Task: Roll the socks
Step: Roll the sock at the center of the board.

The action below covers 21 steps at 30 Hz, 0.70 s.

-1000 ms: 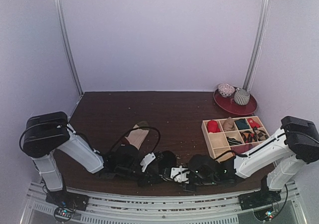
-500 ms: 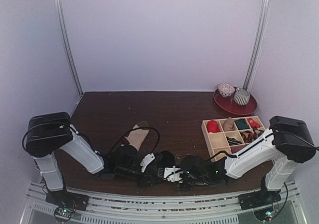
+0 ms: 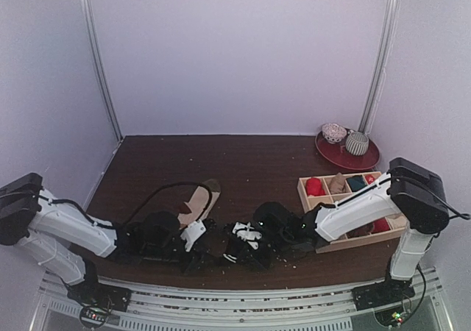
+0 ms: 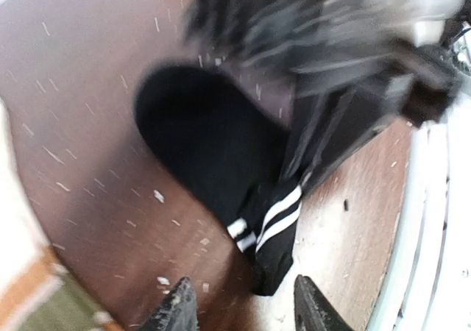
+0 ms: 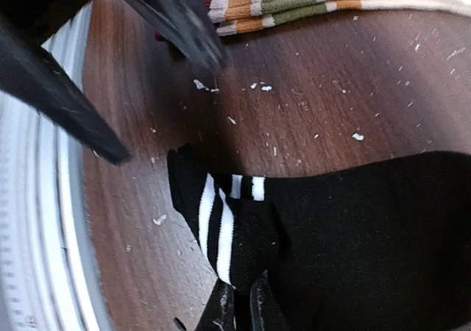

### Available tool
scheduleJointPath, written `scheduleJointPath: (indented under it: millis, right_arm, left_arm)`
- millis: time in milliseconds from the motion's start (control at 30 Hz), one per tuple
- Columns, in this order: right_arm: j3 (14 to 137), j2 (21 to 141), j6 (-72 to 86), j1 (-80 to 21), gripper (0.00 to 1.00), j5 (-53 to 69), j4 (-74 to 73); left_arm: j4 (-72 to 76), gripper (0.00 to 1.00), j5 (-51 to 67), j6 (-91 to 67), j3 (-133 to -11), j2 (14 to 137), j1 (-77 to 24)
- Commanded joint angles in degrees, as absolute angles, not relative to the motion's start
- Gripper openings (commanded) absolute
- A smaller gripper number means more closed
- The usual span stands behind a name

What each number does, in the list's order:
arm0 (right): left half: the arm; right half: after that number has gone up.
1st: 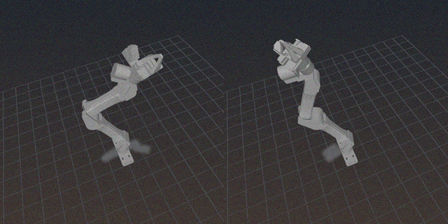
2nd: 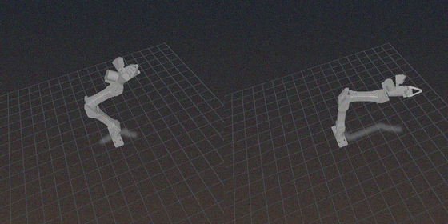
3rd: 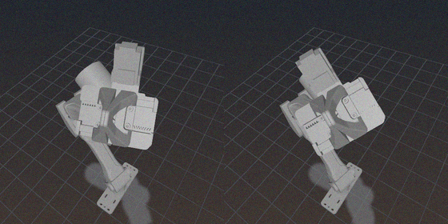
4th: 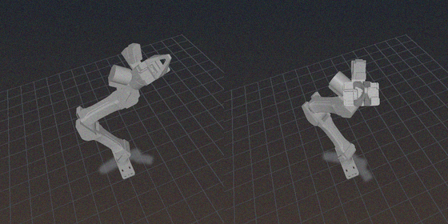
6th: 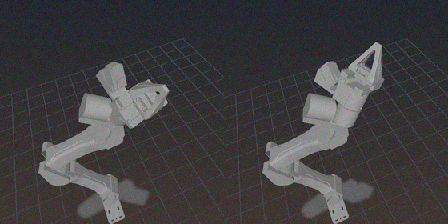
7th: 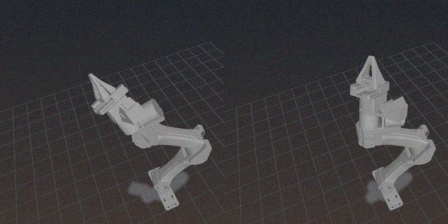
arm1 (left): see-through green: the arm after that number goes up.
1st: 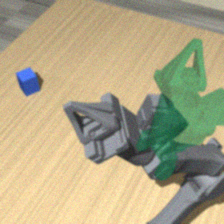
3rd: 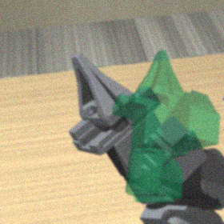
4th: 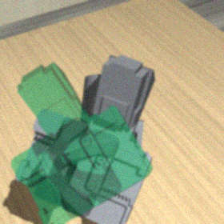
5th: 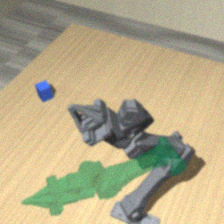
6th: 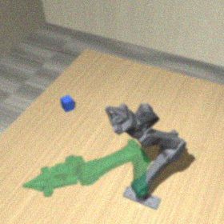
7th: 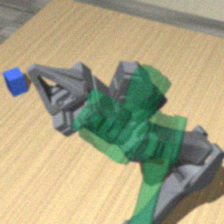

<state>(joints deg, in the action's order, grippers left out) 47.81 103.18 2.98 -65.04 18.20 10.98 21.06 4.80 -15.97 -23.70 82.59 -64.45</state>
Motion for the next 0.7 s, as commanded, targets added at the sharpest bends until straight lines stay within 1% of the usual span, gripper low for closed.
scheduleJointPath:
  millis: [0, 33, 100, 133, 267, 467, 667]
  right_arm:
    - [46.1, 110.0, 11.7, -59.9, 0.01, 35.5, -5.7]
    - [46.0, 110.2, 12.2, -59.1, 0.01, 36.8, -5.6]
    - [45.8, 110.5, 12.9, -57.5, 0.01, 38.4, -5.9]
    - [45.7, 110.6, 13.0, -56.9, 0.01, 39.5, -6.0]
    - [45.6, 112.2, 13.3, -55.7, 0.01, 43.4, -6.0]
    - [46.2, 113.2, 12.6, -54.3, 0.01, 45.4, -8.2]
    - [45.9, 113.3, 12.3, -53.1, 0.01, 45.3, -8.7]
  left_arm:
    - [26.8, 0.45, 1.5, -7.8, -19.3, 74.3, -64.7]
    - [29.2, 0.46, 2.5, -6.7, -18.0, 73.0, -64.7]
    - [34.0, 0.51, 4.7, -5.1, -15.8, 71.8, -65.0]
    - [36.5, 0.51, 5.2, -4.5, -14.8, 71.9, -65.2]
    - [44.2, 0.51, 5.9, -2.4, -13.8, 77.9, -65.4]
    - [44.0, 0.51, 8.9, 2.6, -21.2, 87.6, -66.2]
    - [44.5, 0.5, 13.9, 4.0, -24.9, 92.1, -66.7]
